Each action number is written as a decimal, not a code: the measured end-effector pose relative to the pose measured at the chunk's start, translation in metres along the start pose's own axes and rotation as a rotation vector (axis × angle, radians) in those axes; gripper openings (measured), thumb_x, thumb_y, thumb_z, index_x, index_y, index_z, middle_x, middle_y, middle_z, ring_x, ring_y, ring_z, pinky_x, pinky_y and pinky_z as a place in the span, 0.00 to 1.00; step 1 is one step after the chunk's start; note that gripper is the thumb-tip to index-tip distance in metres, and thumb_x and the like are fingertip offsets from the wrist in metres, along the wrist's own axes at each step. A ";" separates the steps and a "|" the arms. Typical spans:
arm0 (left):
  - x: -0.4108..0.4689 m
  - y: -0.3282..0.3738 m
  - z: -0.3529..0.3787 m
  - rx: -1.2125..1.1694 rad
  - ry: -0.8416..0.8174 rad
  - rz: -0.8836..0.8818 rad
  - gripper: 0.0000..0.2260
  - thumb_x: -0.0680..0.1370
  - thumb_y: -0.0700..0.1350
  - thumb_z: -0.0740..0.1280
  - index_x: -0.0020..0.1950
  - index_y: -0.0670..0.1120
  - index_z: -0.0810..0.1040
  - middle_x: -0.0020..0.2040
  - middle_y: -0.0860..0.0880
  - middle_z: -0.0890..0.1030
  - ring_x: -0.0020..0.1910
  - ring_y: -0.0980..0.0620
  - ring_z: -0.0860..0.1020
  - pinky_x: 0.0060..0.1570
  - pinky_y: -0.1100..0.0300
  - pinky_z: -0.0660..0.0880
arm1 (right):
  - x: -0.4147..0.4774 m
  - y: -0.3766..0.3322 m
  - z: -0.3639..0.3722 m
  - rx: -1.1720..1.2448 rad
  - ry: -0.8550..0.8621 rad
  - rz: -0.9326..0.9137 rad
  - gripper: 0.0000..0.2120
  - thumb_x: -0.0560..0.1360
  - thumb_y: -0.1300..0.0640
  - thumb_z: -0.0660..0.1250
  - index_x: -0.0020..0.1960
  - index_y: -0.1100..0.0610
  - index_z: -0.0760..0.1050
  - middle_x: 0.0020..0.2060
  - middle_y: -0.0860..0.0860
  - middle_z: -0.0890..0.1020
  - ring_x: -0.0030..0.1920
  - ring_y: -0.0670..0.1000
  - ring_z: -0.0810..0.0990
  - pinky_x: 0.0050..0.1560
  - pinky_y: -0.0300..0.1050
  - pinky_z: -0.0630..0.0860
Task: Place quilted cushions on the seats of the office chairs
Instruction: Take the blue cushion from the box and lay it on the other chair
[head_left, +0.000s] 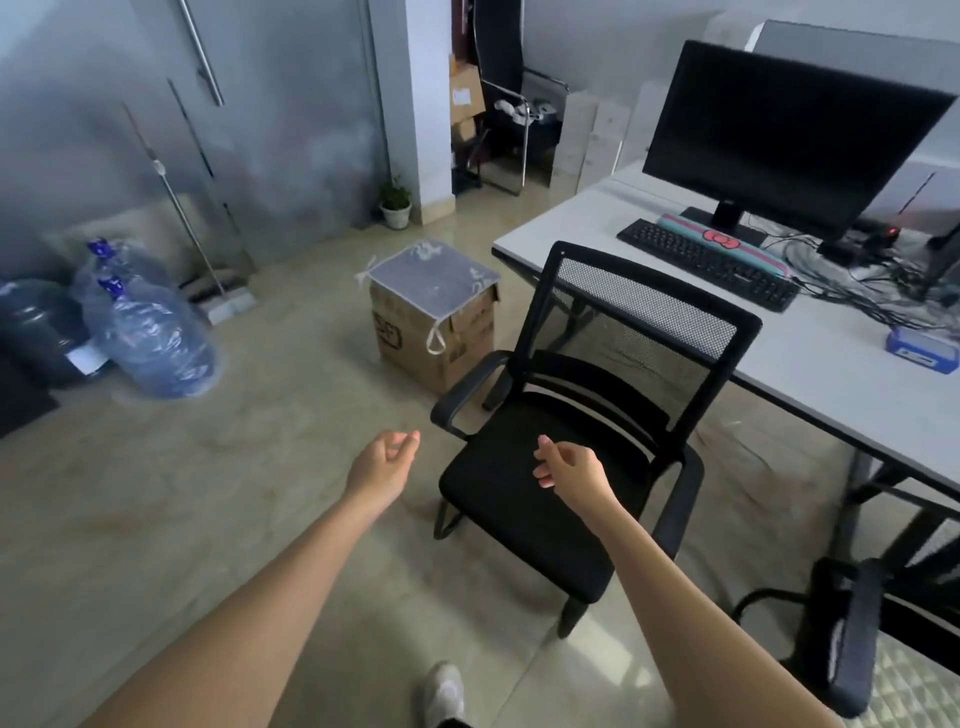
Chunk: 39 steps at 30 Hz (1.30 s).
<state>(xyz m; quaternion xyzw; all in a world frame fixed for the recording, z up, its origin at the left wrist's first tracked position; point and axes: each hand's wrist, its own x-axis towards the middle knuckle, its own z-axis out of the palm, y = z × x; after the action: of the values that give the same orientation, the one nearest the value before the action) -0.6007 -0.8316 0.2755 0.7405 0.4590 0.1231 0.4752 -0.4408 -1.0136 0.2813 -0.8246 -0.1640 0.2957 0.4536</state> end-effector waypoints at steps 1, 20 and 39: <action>0.009 0.000 -0.005 0.001 -0.006 0.001 0.14 0.78 0.55 0.59 0.46 0.46 0.75 0.48 0.44 0.82 0.50 0.42 0.80 0.51 0.53 0.73 | 0.008 -0.007 0.005 0.006 -0.002 -0.009 0.15 0.78 0.44 0.57 0.43 0.52 0.76 0.36 0.49 0.81 0.39 0.48 0.79 0.41 0.41 0.74; 0.220 0.002 -0.102 -0.107 -0.019 -0.092 0.13 0.77 0.52 0.62 0.35 0.49 0.73 0.39 0.46 0.81 0.44 0.47 0.80 0.40 0.58 0.69 | 0.183 -0.137 0.137 0.015 -0.066 0.023 0.22 0.78 0.47 0.58 0.48 0.65 0.78 0.36 0.55 0.80 0.39 0.54 0.78 0.43 0.45 0.74; 0.444 -0.023 -0.234 -0.054 -0.169 -0.078 0.14 0.77 0.53 0.62 0.33 0.50 0.73 0.45 0.40 0.84 0.46 0.41 0.81 0.41 0.57 0.68 | 0.307 -0.239 0.285 0.083 0.123 0.122 0.17 0.78 0.47 0.58 0.37 0.54 0.77 0.27 0.48 0.78 0.31 0.48 0.76 0.38 0.43 0.71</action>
<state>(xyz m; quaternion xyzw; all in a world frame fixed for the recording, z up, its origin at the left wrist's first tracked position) -0.5151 -0.3368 0.2659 0.7168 0.4422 0.0542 0.5364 -0.3860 -0.5355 0.2612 -0.8300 -0.0730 0.2784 0.4778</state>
